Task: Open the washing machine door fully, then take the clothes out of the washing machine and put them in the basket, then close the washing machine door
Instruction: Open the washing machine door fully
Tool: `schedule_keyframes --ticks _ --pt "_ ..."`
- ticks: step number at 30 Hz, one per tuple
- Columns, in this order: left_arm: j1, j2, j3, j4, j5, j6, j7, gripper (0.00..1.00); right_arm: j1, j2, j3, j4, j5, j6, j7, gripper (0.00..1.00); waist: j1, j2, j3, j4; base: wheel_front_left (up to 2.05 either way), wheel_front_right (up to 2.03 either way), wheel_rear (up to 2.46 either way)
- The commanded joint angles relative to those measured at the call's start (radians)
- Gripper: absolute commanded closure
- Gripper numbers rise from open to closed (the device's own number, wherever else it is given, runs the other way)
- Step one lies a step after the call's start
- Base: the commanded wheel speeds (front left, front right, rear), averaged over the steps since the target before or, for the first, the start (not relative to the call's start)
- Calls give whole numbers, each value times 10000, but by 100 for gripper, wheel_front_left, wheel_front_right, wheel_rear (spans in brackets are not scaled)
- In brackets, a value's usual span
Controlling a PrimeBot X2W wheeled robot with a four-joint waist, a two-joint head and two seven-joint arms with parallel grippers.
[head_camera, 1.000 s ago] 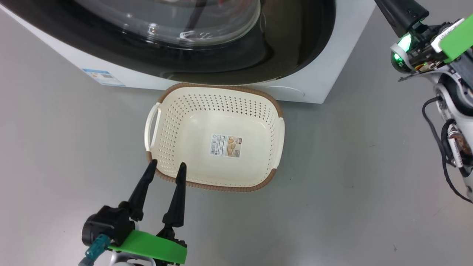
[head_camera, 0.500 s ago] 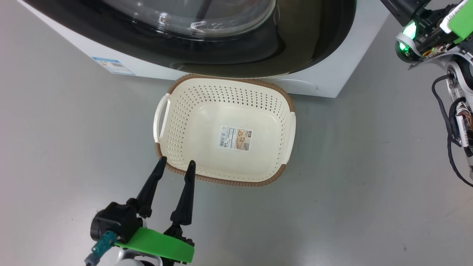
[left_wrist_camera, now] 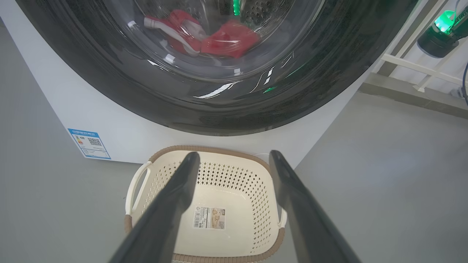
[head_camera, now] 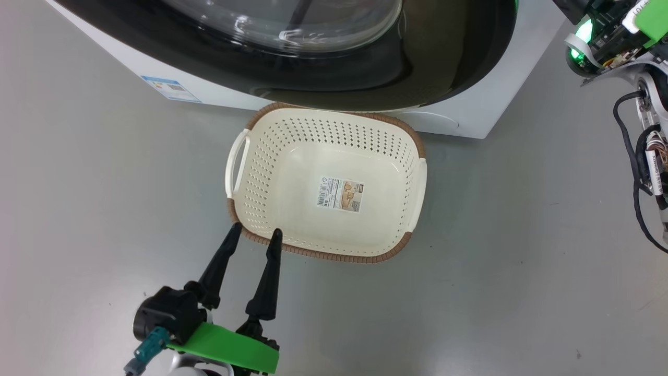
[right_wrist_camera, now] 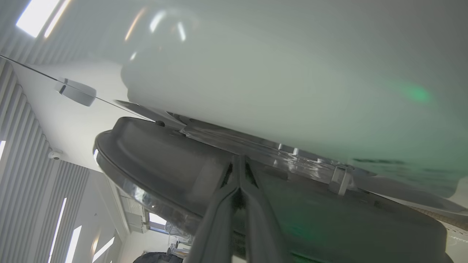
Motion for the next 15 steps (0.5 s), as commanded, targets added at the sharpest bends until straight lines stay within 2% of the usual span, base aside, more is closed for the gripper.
schedule_keyframes --ticks 1,15 --pt "-91 123 275 -215 -118 80 -122 0 -70 305 119 -276 -134 -6 152 100 0 -1 -2 -6 0 0 0" --pt "-27 123 286 -186 -132 102 -122 0 692 844 162 -174 -487 -6 508 100 0 -1 -615 -124 0 0 0"
